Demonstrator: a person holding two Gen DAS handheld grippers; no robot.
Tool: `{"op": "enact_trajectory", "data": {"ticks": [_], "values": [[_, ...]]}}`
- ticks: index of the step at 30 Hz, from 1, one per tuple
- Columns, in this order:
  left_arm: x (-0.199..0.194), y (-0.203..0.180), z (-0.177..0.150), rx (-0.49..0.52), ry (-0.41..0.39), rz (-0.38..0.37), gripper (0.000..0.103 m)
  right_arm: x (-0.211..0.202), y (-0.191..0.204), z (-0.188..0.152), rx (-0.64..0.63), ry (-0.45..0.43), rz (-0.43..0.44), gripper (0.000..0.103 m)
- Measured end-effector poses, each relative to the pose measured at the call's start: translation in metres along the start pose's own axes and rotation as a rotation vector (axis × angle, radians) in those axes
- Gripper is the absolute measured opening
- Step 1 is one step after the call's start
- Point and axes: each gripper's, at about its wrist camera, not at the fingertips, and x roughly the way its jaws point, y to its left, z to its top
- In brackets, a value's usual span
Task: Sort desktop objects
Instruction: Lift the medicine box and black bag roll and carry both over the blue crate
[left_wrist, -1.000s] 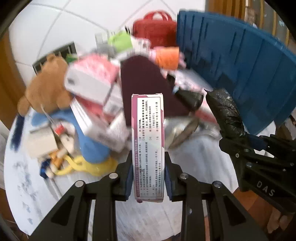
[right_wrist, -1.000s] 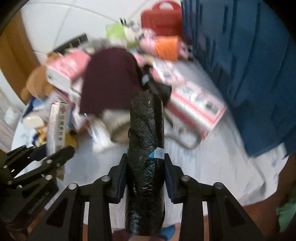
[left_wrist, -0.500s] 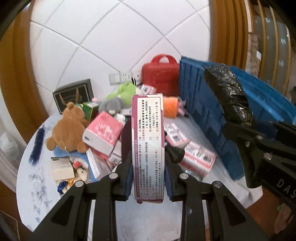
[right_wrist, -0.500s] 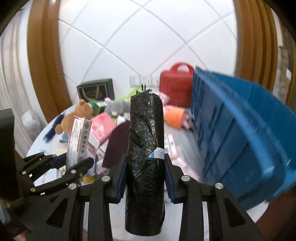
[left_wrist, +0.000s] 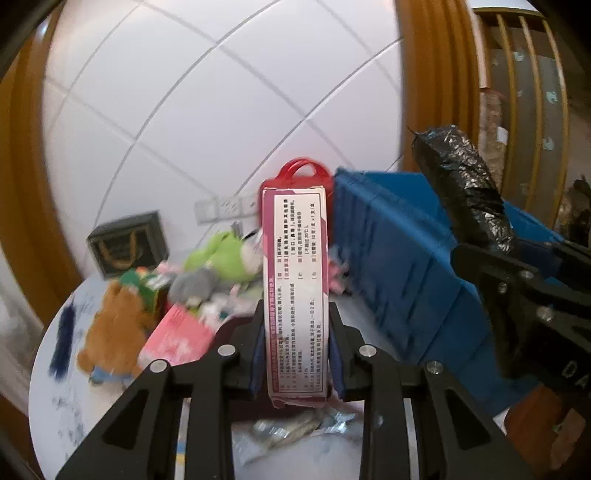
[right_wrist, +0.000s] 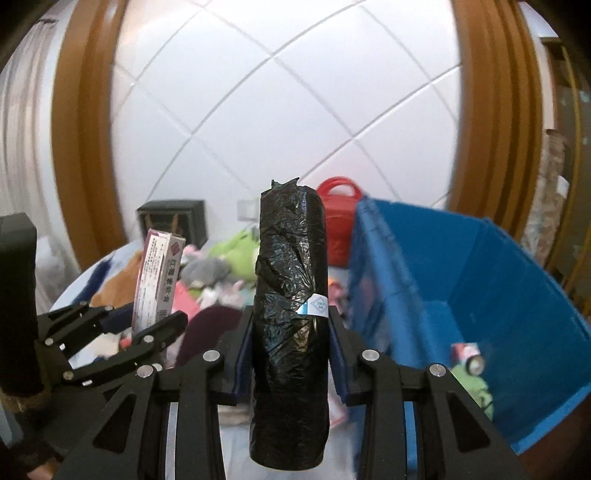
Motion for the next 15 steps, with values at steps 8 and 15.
{"op": "enact_trajectory", "data": {"ticks": [8,15], "values": [[0.027,-0.093,0.068,0.045,-0.004,-0.091,0.028,-0.02,-0.094,0.047,0.037,-0.046,-0.123,0.035],[0.071,-0.188,0.141,-0.021,0.06,-0.148,0.028,-0.009,-0.229,0.092,0.042,-0.031,-0.165,0.035]]}}
